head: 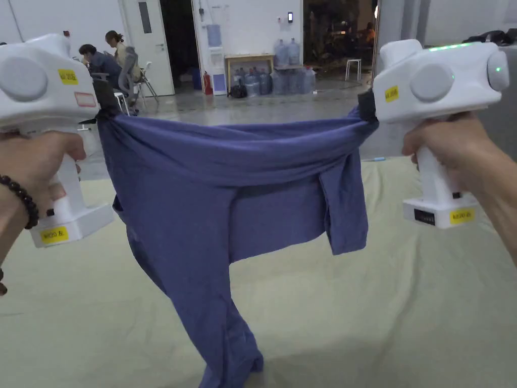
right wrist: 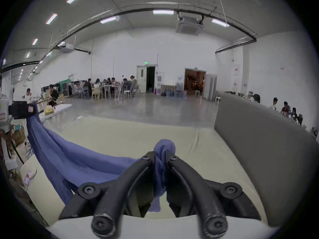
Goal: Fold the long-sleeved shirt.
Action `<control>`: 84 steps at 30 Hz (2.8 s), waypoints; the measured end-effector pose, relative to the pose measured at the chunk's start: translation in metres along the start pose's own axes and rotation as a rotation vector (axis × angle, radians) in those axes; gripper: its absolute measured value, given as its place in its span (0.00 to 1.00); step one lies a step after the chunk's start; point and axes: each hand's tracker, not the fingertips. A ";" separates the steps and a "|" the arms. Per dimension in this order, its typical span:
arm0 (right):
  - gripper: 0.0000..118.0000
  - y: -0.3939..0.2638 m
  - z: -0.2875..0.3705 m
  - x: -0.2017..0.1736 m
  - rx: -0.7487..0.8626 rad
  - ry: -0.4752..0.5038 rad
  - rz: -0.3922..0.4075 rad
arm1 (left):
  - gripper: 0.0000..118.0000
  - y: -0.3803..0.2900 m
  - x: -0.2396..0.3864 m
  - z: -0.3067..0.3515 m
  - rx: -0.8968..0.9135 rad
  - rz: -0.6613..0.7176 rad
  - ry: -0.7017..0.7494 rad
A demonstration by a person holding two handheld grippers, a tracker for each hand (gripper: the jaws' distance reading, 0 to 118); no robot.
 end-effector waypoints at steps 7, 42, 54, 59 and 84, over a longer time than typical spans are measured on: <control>0.06 0.081 -0.027 0.016 0.009 -0.045 -0.052 | 0.02 0.085 0.013 -0.021 0.053 0.002 0.012; 0.06 -0.370 0.076 -0.026 -0.476 0.099 -0.026 | 0.02 -0.425 -0.036 0.234 -0.573 -0.013 0.029; 0.85 -0.440 0.127 -0.038 -0.650 0.095 0.006 | 0.88 -0.536 -0.070 0.318 -0.722 0.075 0.017; 0.80 -0.393 0.145 -0.034 -0.481 0.055 -0.060 | 0.95 -0.469 -0.061 0.283 -0.579 0.031 -0.008; 0.00 -0.384 0.082 -0.025 -0.520 0.033 -0.055 | 0.77 -0.496 -0.095 0.125 -0.832 -0.010 0.232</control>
